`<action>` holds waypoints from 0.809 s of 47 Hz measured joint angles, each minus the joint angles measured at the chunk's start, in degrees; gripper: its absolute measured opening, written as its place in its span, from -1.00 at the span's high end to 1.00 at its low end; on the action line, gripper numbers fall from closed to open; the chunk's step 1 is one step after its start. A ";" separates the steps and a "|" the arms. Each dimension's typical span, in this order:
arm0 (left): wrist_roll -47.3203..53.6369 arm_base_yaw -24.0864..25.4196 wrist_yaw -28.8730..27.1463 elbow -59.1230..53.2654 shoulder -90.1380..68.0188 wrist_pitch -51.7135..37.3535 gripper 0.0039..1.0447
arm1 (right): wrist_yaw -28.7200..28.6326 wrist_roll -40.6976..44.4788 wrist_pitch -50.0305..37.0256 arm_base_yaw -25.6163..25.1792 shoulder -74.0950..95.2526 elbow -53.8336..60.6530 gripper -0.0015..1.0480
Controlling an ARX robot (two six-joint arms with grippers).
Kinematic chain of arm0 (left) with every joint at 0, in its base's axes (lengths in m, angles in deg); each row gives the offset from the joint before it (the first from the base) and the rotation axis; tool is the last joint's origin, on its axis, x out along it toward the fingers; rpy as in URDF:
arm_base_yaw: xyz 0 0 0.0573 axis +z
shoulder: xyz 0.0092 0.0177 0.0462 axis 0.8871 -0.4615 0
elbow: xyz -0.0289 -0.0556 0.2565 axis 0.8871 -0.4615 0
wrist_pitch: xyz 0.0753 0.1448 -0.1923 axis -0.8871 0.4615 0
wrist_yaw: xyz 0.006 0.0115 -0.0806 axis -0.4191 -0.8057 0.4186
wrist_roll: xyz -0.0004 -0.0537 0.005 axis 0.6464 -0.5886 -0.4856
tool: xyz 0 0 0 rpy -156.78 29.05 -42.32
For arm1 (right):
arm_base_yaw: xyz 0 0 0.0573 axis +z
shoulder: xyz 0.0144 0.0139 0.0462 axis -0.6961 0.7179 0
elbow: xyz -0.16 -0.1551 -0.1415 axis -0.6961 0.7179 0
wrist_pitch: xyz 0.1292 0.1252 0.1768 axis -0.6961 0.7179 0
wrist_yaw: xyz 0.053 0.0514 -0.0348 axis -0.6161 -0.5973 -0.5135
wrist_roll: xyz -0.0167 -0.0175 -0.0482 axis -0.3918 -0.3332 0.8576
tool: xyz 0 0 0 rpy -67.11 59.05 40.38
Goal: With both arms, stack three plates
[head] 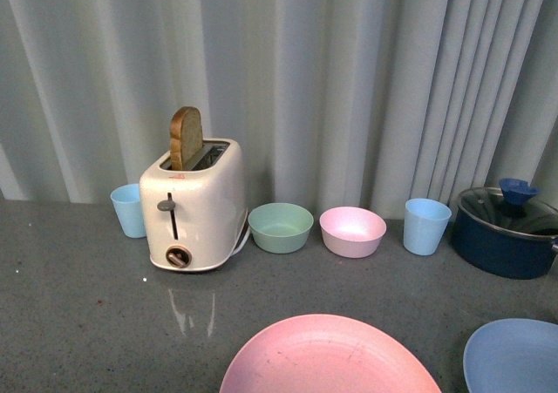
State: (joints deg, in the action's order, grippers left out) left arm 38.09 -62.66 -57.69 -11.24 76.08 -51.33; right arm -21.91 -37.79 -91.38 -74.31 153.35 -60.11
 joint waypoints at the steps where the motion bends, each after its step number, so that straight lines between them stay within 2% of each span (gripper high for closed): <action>1: 0.00 0.00 0.00 0.00 0.00 0.00 -0.87 | -0.02 0.00 -0.09 0.00 0.22 0.00 -0.86; 20: 0.00 0.00 0.00 0.00 -0.02 0.00 -0.87 | -0.79 -0.76 -2.14 0.37 3.69 0.00 -0.82; 31: 0.00 0.00 0.00 0.00 -0.02 0.00 -0.87 | -0.72 -0.83 -3.10 0.72 4.31 0.17 -0.26; 38: 0.00 0.00 0.00 0.00 -0.02 0.00 -0.87 | -0.87 -0.85 -3.45 0.72 4.33 0.50 0.32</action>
State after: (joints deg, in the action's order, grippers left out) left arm 38.09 -62.66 -57.69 -11.24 76.06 -51.33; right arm -22.78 -38.65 -94.83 -73.59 157.68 -59.61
